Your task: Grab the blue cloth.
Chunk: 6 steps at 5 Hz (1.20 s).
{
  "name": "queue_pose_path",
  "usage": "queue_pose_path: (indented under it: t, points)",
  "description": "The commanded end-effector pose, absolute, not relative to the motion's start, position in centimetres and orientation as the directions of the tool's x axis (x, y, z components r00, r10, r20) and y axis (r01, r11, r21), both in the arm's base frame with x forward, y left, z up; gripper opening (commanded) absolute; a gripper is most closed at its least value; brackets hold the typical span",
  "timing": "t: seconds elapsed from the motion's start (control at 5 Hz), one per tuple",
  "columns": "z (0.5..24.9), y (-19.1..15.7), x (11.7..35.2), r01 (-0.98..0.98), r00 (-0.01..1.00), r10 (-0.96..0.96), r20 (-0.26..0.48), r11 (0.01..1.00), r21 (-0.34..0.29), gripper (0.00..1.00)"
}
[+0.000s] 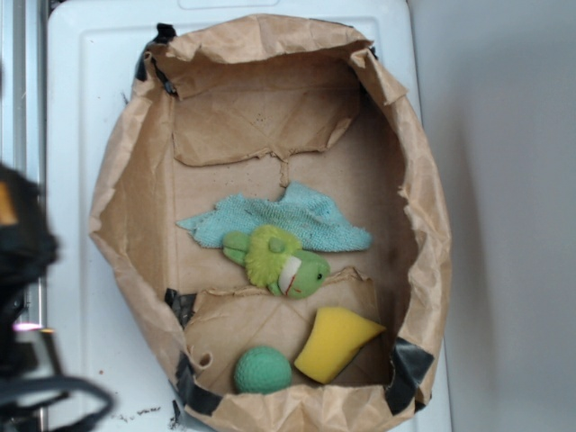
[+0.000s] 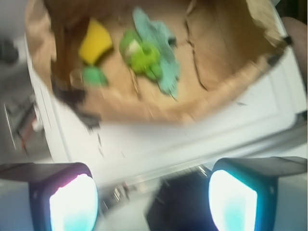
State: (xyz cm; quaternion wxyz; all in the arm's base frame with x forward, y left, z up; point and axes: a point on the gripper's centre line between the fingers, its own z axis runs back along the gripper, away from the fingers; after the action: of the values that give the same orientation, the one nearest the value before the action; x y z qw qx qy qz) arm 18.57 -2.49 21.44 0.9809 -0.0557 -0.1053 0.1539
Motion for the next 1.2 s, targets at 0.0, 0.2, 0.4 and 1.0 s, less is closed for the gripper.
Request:
queue_pose_path:
  t: [0.0,0.2,0.4,1.0]
  points:
    - [18.5,0.1,25.5,-0.513,0.81,0.545,0.215,0.837,-0.188,1.0]
    - [16.7,2.3,28.3,-0.616,0.743,0.642,0.189,0.767,-0.181,1.0]
    - [15.0,3.7,29.3,-0.673,0.701,0.687,0.193,0.726,-0.143,1.0]
    - [9.8,3.0,28.3,-0.704,0.681,0.691,0.241,0.709,-0.04,1.0]
